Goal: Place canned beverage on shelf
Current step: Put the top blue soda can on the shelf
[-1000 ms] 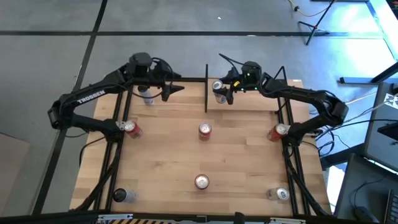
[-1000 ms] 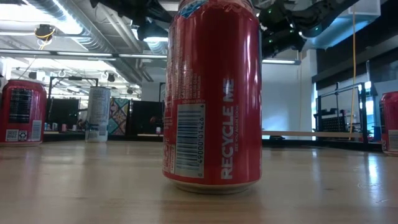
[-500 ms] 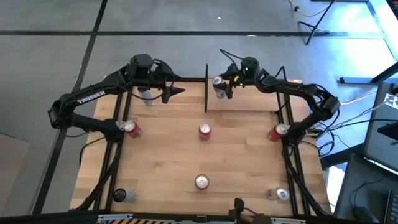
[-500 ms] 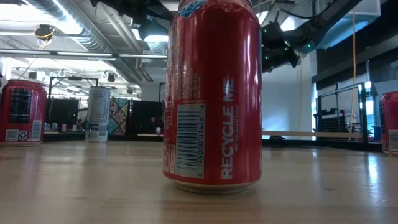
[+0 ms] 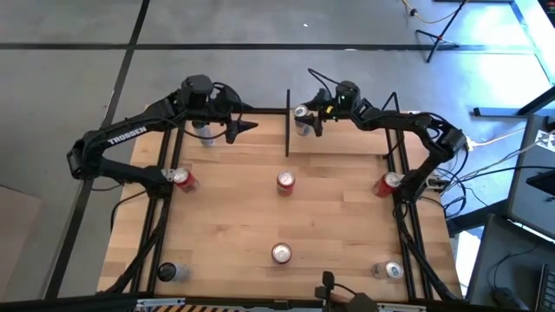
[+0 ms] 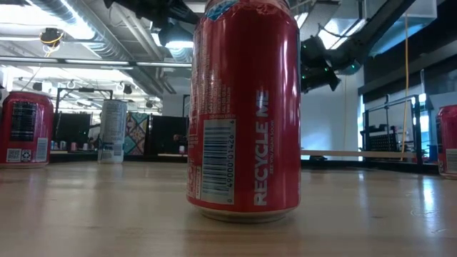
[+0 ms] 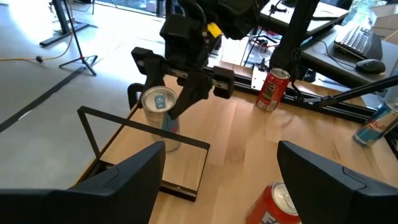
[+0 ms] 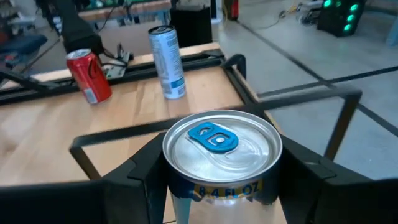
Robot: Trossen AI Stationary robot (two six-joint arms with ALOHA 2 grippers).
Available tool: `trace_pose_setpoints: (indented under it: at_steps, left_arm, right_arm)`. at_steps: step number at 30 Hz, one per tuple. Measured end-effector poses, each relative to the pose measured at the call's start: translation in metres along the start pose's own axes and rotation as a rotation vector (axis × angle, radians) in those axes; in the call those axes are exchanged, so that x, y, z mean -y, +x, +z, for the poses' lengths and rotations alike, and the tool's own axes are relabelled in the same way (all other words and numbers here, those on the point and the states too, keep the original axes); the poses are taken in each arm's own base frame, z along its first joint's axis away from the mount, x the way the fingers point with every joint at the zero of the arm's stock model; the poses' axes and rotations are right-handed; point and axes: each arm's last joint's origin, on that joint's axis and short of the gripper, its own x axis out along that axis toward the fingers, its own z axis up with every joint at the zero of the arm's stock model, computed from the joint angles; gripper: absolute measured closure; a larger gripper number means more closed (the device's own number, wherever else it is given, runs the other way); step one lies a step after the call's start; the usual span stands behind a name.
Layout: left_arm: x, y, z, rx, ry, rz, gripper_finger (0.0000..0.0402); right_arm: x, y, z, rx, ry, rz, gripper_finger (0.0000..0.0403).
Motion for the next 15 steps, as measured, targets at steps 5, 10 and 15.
trace_pose_setpoints:
  at_steps: [5, 10, 15]
  left_arm:
    - [0.000, 0.000, 0.000, 0.000, -0.002, 0.005, 0.0103]
    - [0.000, 0.000, 0.000, 0.000, -0.005, 0.005, 0.0103]
    - [0.000, 0.000, 0.000, 0.000, -0.015, 0.005, 0.0103]
  right_arm:
    - [-0.003, -0.004, -0.015, 0.047, 0.014, -0.029, 0.0195]
    - [-0.003, -0.003, -0.022, 0.034, 0.020, -0.038, 0.0192]
    - [-0.002, 0.000, -0.027, 0.025, 0.028, -0.042, 0.0192]
